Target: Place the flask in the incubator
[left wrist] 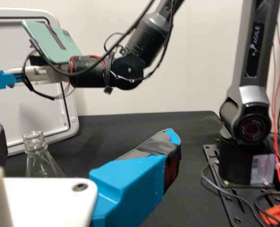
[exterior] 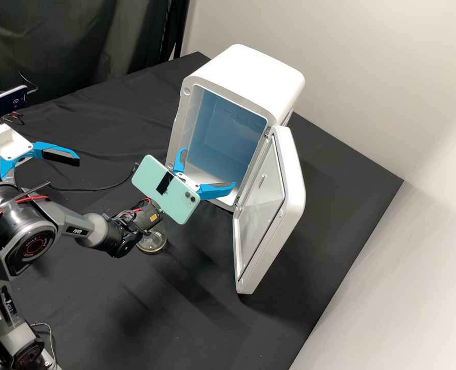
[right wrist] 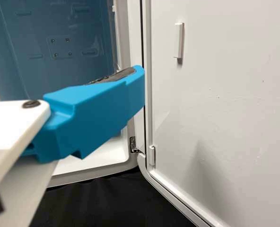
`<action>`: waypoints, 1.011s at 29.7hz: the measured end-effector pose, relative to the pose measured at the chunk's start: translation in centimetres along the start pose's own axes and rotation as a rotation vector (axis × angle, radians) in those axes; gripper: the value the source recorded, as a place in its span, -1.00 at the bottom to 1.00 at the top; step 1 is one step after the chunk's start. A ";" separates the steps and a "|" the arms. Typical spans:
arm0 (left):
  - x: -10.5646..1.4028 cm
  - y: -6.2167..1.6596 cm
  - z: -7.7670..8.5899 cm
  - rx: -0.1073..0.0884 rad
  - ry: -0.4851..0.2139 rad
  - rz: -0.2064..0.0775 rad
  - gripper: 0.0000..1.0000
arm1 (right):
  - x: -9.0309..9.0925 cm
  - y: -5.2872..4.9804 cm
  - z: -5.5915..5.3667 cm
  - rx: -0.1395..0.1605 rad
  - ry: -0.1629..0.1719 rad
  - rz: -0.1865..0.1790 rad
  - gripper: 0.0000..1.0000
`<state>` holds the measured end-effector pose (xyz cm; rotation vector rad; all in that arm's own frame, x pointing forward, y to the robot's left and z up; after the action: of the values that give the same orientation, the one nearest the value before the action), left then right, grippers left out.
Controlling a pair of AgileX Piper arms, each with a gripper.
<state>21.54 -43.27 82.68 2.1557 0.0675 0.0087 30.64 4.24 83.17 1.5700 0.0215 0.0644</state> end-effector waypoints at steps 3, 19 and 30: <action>-0.3 -0.29 -0.2 0.008 -0.008 -0.017 1.00 | 0.0 0.0 0.0 0.000 0.000 0.000 1.00; -0.4 -2.39 -1.3 -0.037 0.044 -0.106 1.00 | 0.0 0.0 0.0 0.000 0.000 0.000 1.00; 0.1 -3.90 -2.8 -0.044 0.140 -0.172 1.00 | 0.0 0.0 0.0 0.000 0.000 0.000 1.00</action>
<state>21.32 -38.76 80.99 2.0965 0.3304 0.0604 30.64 4.24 83.17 1.5700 0.0215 0.0644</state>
